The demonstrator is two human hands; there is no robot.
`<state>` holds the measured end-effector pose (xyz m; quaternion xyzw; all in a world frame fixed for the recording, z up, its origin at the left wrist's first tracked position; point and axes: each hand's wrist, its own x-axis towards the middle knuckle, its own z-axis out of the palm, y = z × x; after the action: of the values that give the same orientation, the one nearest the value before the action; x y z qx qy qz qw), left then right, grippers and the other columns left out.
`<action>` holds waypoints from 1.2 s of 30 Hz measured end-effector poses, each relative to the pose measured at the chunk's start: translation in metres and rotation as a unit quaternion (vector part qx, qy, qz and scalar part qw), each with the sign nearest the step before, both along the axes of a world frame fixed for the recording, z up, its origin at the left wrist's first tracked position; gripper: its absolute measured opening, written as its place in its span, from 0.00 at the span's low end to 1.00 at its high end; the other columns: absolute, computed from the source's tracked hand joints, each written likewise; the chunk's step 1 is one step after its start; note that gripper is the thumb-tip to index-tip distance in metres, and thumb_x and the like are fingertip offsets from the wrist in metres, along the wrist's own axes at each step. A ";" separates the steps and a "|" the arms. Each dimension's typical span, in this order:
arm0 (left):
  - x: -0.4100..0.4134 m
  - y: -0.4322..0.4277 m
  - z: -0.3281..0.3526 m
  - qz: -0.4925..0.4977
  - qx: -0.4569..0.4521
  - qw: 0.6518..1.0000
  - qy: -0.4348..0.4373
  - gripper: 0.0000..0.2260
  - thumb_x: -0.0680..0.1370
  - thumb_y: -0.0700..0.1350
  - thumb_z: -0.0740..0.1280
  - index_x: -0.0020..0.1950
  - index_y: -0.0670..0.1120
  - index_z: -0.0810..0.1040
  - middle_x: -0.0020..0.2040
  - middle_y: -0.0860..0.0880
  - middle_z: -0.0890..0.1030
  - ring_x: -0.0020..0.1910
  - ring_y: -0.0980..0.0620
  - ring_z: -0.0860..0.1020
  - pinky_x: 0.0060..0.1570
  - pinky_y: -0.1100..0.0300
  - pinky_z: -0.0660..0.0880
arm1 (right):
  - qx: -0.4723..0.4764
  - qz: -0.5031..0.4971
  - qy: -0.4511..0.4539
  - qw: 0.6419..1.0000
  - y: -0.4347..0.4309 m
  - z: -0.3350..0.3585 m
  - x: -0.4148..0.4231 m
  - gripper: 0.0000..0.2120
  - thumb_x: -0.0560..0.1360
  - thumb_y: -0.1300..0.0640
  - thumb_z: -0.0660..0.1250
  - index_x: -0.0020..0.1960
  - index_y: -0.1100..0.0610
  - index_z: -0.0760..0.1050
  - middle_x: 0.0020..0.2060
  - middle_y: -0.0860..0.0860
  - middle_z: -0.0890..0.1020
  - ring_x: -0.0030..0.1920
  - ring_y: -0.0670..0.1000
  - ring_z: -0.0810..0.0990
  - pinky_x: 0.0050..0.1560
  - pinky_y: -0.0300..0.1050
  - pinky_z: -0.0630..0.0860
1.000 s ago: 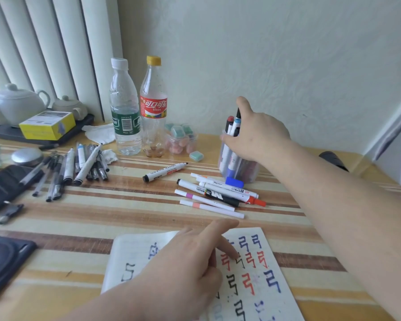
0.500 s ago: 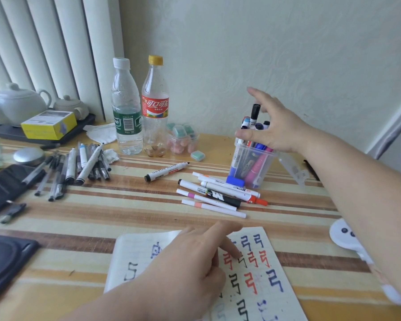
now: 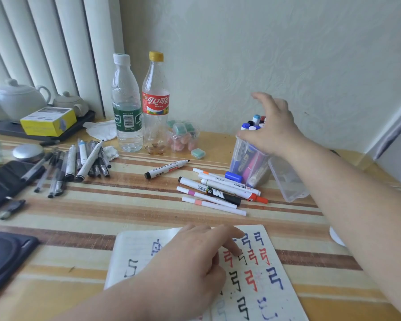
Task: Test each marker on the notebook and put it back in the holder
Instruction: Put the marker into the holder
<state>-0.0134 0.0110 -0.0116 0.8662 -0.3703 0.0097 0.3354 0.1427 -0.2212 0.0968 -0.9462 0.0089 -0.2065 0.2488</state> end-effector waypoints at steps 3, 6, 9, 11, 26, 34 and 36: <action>-0.004 0.004 0.007 -0.015 0.003 1.000 0.010 0.29 0.70 0.41 0.56 0.69 0.62 0.67 0.61 0.72 0.73 0.54 0.65 0.70 0.58 0.74 0.59 | 0.063 0.126 0.045 0.989 -0.023 0.012 -0.009 0.59 0.65 0.54 0.84 0.80 0.35 0.47 0.78 0.49 0.59 0.67 0.43 0.74 0.60 0.30 0.69; -0.003 0.003 0.008 -0.016 0.011 1.000 0.017 0.29 0.70 0.41 0.57 0.69 0.62 0.68 0.62 0.71 0.74 0.53 0.66 0.70 0.58 0.73 0.60 | 0.119 0.138 0.102 0.978 -0.045 0.019 -0.015 0.69 0.54 0.43 0.87 0.79 0.31 0.41 0.76 0.48 0.67 0.64 0.43 0.79 0.65 0.44 0.75; -0.004 0.004 0.009 -0.020 0.008 1.000 0.020 0.29 0.69 0.42 0.56 0.68 0.62 0.69 0.62 0.72 0.74 0.52 0.69 0.70 0.57 0.73 0.60 | 0.122 0.108 0.106 0.981 -0.046 0.014 -0.011 0.66 0.53 0.43 0.87 0.81 0.37 0.50 0.62 0.46 0.80 0.57 0.40 0.81 0.65 0.39 0.75; -0.004 0.004 0.008 -0.019 0.004 1.000 0.020 0.29 0.69 0.42 0.56 0.67 0.63 0.69 0.61 0.72 0.74 0.52 0.70 0.69 0.57 0.74 0.60 | 0.101 0.065 0.069 0.990 -0.036 0.007 -0.006 0.55 0.58 0.47 0.86 0.78 0.44 0.60 0.58 0.49 0.79 0.51 0.43 0.80 0.54 0.33 0.74; 0.002 0.001 -0.001 -0.013 0.018 1.000 0.008 0.29 0.70 0.42 0.59 0.67 0.65 0.66 0.59 0.74 0.74 0.50 0.68 0.71 0.56 0.70 0.64 | 0.112 -0.113 -0.027 0.987 -0.024 0.008 -0.054 0.47 0.66 0.27 0.73 0.73 0.55 0.66 0.63 0.54 0.77 0.60 0.52 0.77 0.57 0.48 0.74; -0.006 0.004 0.010 -0.021 0.012 0.999 0.023 0.27 0.69 0.43 0.56 0.66 0.61 0.71 0.55 0.74 0.74 0.52 0.71 0.68 0.57 0.75 0.60 | -0.109 -0.196 0.061 0.973 -0.002 0.005 -0.076 0.34 0.64 0.21 0.68 0.35 0.55 0.71 0.31 0.51 0.76 0.32 0.52 0.74 0.30 0.44 0.63; -0.007 0.005 0.011 -0.021 0.006 0.999 0.025 0.27 0.69 0.43 0.56 0.66 0.61 0.72 0.51 0.76 0.73 0.51 0.73 0.67 0.56 0.76 0.59 | -0.103 -0.209 0.071 0.970 0.006 0.005 -0.073 0.36 0.62 0.19 0.66 0.36 0.54 0.72 0.32 0.51 0.77 0.32 0.52 0.75 0.29 0.43 0.63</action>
<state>-0.0203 0.0155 -0.0005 0.8602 -0.3800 -0.0212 0.3393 0.0695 -0.2155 0.1020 -0.9561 0.2031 -0.1860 0.0997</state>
